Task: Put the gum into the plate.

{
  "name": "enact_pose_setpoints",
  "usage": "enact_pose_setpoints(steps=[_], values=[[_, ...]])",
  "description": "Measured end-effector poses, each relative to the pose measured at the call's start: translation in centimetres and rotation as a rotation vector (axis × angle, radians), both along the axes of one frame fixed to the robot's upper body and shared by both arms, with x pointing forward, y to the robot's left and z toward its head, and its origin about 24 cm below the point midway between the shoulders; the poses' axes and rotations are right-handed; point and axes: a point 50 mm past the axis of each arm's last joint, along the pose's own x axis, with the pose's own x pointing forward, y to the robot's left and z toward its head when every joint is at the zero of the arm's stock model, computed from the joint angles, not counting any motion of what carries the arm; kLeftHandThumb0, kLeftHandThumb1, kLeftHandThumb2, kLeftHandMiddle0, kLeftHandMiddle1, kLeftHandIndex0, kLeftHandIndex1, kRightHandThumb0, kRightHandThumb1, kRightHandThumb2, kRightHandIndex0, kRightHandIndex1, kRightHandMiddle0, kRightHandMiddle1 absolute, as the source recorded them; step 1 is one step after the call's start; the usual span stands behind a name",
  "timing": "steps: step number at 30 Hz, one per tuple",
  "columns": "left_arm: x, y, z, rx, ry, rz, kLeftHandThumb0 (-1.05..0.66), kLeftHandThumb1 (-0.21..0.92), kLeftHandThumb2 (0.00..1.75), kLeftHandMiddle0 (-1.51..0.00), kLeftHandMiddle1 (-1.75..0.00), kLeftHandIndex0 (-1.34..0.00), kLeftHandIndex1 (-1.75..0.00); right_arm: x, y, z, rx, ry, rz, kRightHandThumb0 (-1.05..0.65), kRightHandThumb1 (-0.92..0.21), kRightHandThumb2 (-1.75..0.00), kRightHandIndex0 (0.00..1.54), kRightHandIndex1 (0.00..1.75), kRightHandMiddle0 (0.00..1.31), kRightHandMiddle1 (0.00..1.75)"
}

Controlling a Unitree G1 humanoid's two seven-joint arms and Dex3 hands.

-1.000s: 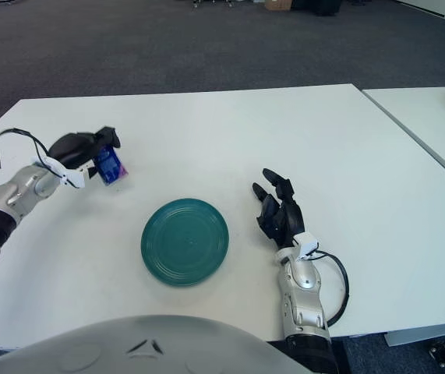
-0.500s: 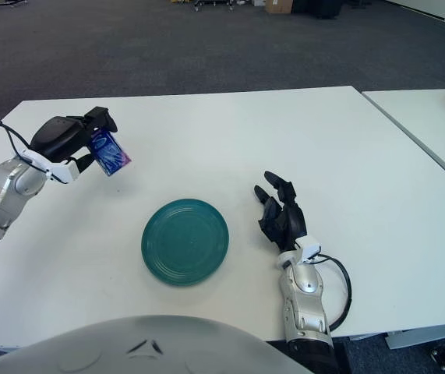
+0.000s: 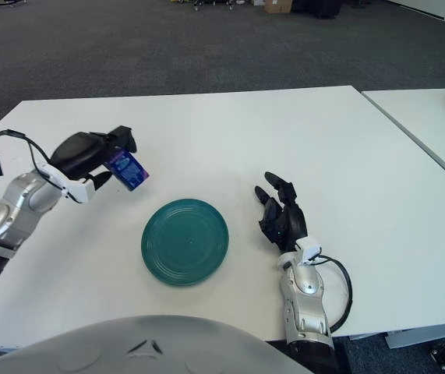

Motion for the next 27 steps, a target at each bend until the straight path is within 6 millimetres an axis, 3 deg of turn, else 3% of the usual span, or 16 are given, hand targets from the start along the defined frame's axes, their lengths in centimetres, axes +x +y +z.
enact_pose_setpoints(steps=[11, 22, 27], values=[[-2.4, -5.0, 0.6, 0.067, 0.018, -0.182, 0.00, 0.10, 1.52, -0.75, -1.61, -0.62, -1.75, 0.0, 0.1, 0.0, -0.002, 0.001, 0.005, -0.83, -0.92, -0.88, 0.49, 0.01, 0.00, 0.73], [-2.8, -6.8, 0.6, 0.111, 0.113, -0.256, 0.00, 0.09, 1.54, -0.71, -1.65, -0.65, -1.75, 0.0, 0.2, 0.0, -0.002, 0.002, -0.003, -0.82, -0.92, -0.85, 0.50, 0.01, 0.00, 0.72], [-3.1, -8.1, 0.4, 0.183, 0.166, -0.329, 0.00, 0.09, 1.53, -0.65, -1.73, -0.74, -1.62, 0.0, 0.3, -0.1, -0.004, 0.003, -0.008, -0.82, -0.92, -0.85, 0.49, 0.01, 0.00, 0.71]])
